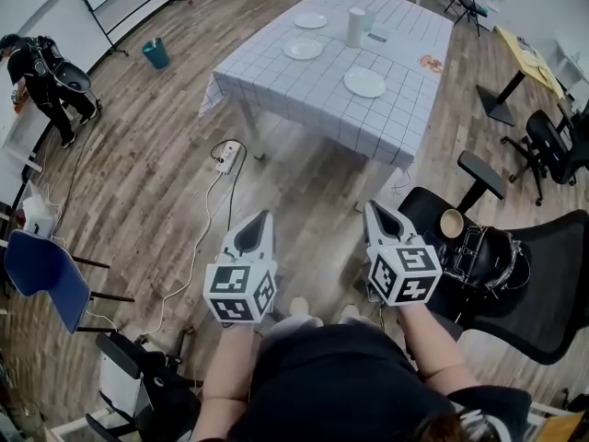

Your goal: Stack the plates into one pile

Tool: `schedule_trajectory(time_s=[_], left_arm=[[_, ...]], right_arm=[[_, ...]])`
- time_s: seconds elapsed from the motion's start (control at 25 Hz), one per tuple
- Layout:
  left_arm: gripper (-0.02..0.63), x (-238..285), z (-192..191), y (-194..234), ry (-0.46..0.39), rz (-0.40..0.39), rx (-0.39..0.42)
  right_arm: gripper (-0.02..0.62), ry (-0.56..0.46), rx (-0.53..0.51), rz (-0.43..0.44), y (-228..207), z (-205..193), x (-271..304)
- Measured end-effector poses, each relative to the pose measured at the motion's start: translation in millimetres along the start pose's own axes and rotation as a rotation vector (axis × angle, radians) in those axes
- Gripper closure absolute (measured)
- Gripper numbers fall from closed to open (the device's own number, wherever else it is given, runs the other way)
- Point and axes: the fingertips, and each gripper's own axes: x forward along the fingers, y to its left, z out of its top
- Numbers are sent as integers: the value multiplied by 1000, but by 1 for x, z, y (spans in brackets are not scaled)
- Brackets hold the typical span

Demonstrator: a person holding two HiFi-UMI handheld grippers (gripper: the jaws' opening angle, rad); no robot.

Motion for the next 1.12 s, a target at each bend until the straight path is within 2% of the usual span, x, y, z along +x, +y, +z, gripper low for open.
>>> schedule_trajectory(time_s=[0.32,0.6,0.88,1.12], left_arm=[[577,-12,6,63,0,18,-7],[577,-17,7,95,11,31,-17],[577,1,17,110,-6,35,-38],[577,44,31,125,-11,40,-26]], right_arm=[[580,6,-18,22,45,6,40],[580,12,-45,55,76,13,63],[579,12,-38,77,79,18,89],[563,15,-16,104,64,27,138]])
